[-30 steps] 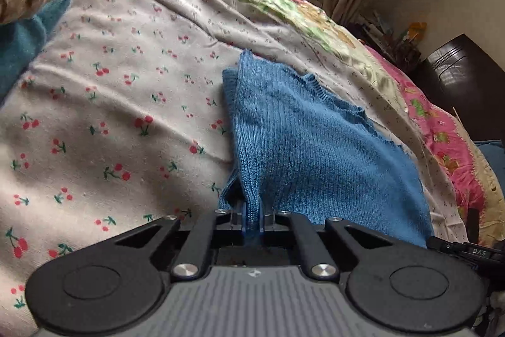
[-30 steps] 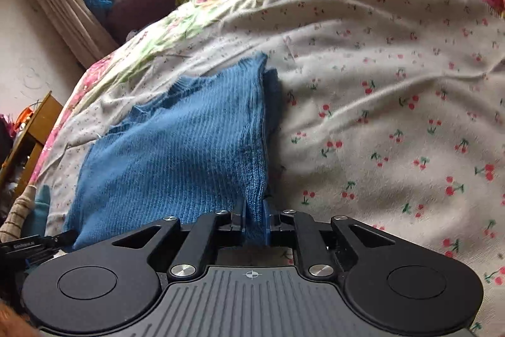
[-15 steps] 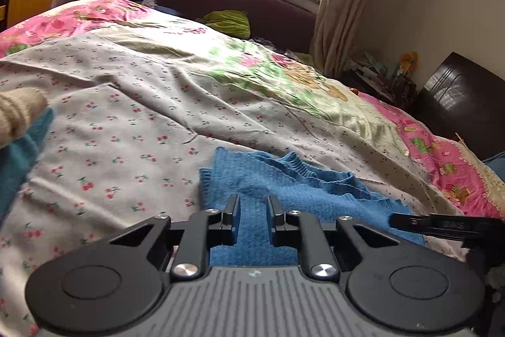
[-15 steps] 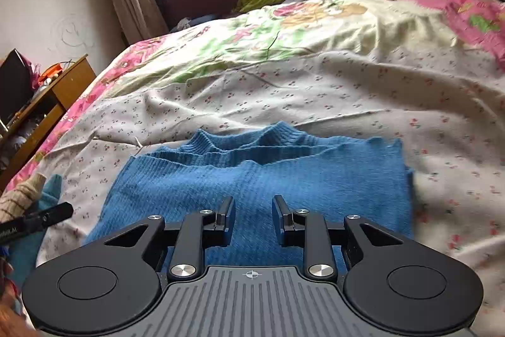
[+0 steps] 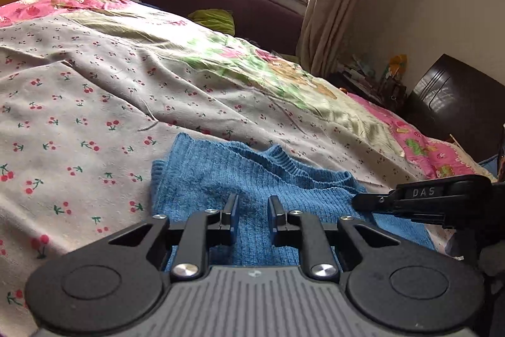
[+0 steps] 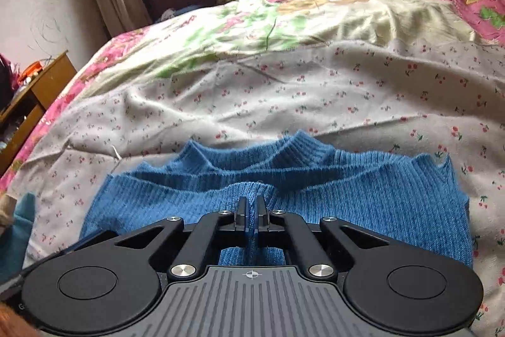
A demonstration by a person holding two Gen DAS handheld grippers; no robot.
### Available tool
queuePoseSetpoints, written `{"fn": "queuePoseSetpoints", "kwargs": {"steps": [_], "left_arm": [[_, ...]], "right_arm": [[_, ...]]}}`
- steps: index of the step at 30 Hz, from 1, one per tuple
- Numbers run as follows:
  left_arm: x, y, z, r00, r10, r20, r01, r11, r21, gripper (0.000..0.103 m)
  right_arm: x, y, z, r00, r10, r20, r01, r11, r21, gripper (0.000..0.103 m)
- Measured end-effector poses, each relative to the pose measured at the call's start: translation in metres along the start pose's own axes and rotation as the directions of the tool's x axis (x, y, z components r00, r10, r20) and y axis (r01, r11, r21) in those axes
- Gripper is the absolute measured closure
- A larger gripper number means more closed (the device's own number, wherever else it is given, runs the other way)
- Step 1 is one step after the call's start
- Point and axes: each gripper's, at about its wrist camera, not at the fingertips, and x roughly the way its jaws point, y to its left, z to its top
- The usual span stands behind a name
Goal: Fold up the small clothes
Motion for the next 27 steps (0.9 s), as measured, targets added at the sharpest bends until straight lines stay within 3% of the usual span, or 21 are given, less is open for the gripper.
{"fn": "queuePoseSetpoints", "kwargs": {"steps": [4,8,11,15,18,20,23,27], "left_arm": [[-0.004,-0.001,0.003,0.999,0.001,0.044,-0.001,1.000,0.014,0.065],[0.013,-0.007,-0.011,0.999,0.033,-0.036,-0.030,0.995,0.096,0.064],[0.014,-0.005,-0.013,0.998,0.045,-0.042,-0.040,0.994,0.106,0.063],[-0.003,-0.007,-0.009,0.999,0.033,0.010,-0.034,0.994,0.101,0.063],[-0.006,-0.007,-0.010,0.999,0.038,0.000,-0.038,0.994,0.105,0.063],[0.001,-0.003,-0.012,0.997,0.064,-0.045,-0.059,0.993,0.104,0.063],[0.002,0.000,-0.015,0.996,0.065,-0.056,-0.059,0.993,0.105,0.063],[-0.011,0.002,-0.013,0.998,0.056,-0.032,-0.054,0.995,0.079,0.063]], "right_arm": [[-0.003,0.000,0.010,0.995,-0.013,0.101,0.008,0.998,0.055,0.101],[0.044,-0.004,-0.010,0.995,-0.103,-0.020,0.103,0.995,0.014,0.101],[0.042,0.000,-0.011,0.994,-0.113,-0.005,0.113,0.994,-0.005,0.100],[0.019,0.007,-0.003,0.995,-0.096,0.034,0.097,0.995,-0.004,0.093],[0.003,0.017,-0.005,0.997,-0.045,0.068,0.047,0.999,-0.028,0.093],[0.005,0.026,-0.010,0.999,-0.016,0.047,0.019,0.998,-0.052,0.092],[0.033,0.026,-0.017,0.994,-0.045,-0.098,0.040,0.998,-0.051,0.094],[0.016,0.030,-0.017,0.997,-0.048,-0.055,0.046,0.998,-0.035,0.091]]}}
